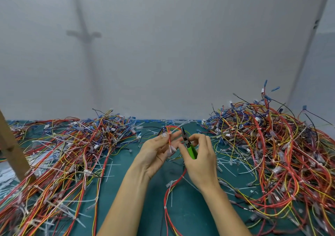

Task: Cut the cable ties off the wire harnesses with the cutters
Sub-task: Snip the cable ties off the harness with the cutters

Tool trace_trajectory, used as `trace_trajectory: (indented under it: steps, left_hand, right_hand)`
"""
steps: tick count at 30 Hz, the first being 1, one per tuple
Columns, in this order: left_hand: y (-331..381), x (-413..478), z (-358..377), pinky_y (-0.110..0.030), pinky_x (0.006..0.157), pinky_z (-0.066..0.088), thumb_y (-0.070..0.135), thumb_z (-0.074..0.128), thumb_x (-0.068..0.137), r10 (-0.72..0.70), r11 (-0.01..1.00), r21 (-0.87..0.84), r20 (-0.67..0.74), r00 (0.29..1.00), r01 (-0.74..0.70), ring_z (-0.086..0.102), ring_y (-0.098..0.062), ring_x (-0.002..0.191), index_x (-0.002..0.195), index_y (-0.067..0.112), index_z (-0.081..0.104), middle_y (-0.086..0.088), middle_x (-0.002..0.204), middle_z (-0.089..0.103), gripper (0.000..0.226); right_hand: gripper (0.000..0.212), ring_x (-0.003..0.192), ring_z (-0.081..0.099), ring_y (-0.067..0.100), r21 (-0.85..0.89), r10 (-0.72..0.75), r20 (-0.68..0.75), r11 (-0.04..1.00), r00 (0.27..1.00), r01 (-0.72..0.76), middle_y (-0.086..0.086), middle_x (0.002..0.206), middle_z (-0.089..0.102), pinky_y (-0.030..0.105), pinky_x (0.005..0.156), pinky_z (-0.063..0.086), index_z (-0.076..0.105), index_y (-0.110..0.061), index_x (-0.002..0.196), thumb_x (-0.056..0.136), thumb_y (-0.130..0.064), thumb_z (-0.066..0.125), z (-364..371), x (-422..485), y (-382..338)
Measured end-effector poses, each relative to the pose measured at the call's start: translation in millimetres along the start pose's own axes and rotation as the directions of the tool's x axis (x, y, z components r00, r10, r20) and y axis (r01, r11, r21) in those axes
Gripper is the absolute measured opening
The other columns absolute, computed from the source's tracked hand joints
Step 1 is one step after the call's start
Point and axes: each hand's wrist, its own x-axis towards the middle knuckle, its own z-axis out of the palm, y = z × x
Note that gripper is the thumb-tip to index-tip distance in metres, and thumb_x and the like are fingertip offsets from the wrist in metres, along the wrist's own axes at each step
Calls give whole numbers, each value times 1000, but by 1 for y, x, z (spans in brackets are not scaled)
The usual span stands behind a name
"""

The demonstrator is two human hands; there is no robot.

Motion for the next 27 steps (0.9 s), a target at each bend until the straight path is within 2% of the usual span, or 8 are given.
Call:
trace_trajectory:
  steps: [2,4,6,9,13,16,22,27]
  left_hand:
    - [-1,-1,-1,-23,64,59,11,63,75,42,996,81,-25,999,-40,73,-17,82,106,-6,66,-12,89,75,35]
    - [-2,-1,-3,-21,63,58,13,65,77,82,986,153,-56,995,-73,71,-15,83,114,-5,64,-15,104,74,41]
    - [-3,-1,-4,-20,63,57,10,63,86,111,976,195,-65,992,-96,70,-18,89,116,-3,65,-15,113,71,33]
    - [-3,-1,-5,-18,62,55,7,59,92,147,959,253,-69,987,-125,71,-19,90,111,3,70,-14,108,73,22]
    - [-4,-2,-4,-18,60,53,3,61,91,186,944,289,-71,980,-158,73,-18,87,96,10,71,-7,106,75,13]
    - [-5,-2,-2,-17,57,52,8,65,87,203,933,315,-70,977,-171,72,-15,84,85,17,78,-5,105,75,16]
    - [-4,-4,1,-19,58,53,25,77,64,207,943,279,-65,976,-181,73,-15,81,84,16,79,-7,91,76,22]
    - [-4,-4,0,-19,59,53,24,77,65,220,936,295,-65,973,-192,72,-18,82,96,10,73,-9,91,75,34]
  right_hand:
    - [25,85,52,-1,-29,0,64,1000,998,2,-13,91,50,10,68,39,56,-27,94,85,-47,68,-1,1,0]
    - [28,77,52,4,-78,-6,116,997,993,15,-10,85,53,15,64,37,61,-27,90,86,-54,62,0,1,2]
    - [31,73,51,9,-112,7,144,994,990,10,-7,79,54,25,62,36,62,-25,83,88,-56,58,1,0,3]
    - [34,69,47,16,-142,25,166,990,986,-1,-4,70,51,32,60,29,56,-24,74,90,-54,56,1,0,3]
    - [35,68,46,16,-158,42,194,987,980,-11,-5,68,50,30,57,26,51,-28,71,90,-58,52,0,1,1]
    - [36,66,45,14,-162,51,190,987,980,-20,-4,66,50,19,54,28,50,-29,70,89,-59,50,-1,1,1]
    - [44,68,48,14,-180,89,187,982,978,-55,-2,67,53,17,56,30,58,-21,73,90,-61,50,0,2,4]
    - [42,68,48,12,-189,90,194,980,977,-53,-4,68,52,16,55,30,57,-24,73,89,-62,48,-1,2,3]
